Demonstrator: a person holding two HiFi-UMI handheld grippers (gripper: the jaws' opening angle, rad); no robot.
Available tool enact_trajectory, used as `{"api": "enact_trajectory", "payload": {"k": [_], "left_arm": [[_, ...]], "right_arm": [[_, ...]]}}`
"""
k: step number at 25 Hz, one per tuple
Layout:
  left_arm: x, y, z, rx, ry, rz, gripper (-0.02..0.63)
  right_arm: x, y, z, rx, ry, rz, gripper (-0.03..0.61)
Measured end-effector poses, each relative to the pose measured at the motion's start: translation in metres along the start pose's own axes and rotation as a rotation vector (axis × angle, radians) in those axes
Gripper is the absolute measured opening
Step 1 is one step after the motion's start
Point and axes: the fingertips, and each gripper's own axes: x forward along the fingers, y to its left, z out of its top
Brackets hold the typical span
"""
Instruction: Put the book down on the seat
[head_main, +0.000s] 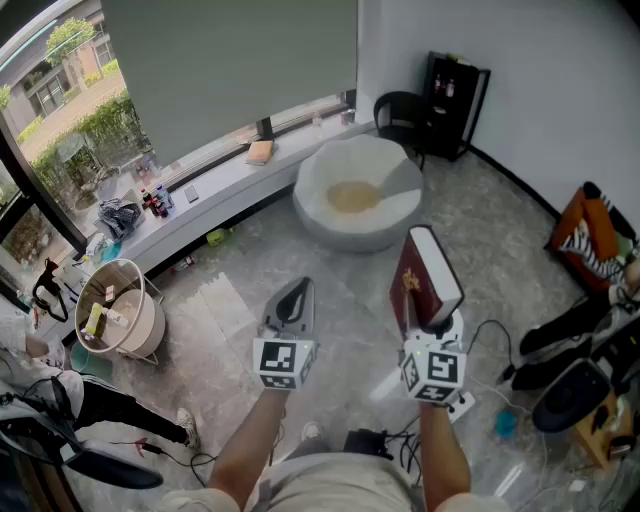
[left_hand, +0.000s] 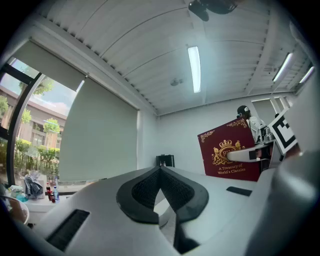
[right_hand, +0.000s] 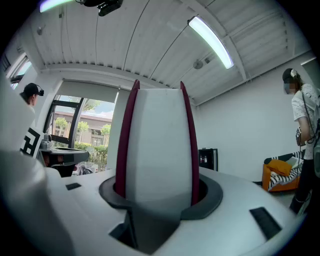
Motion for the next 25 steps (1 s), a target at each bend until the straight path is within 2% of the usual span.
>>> {"api": "enact_trajectory", "payload": {"k": [13, 18, 25], "left_arm": [[0.004, 0.038, -0.002, -0.01, -0.025, -0.069, 0.006], [0.007, 0.052, -0.016, -0.023, -0.001, -0.097, 0.006], [0.03, 0.081, -0.039, -0.04, 0.032, -0.081, 0.006]], "right_arm": [[0.023, 0.047, -0.003, 0.008, 0.015, -0.026, 0.222], [0.029, 0.059, -0.009, 0.009, 0.027, -0.048, 0.223], [0.06, 0.064, -0.023, 0.03, 0.053, -0.058, 0.222]]}}
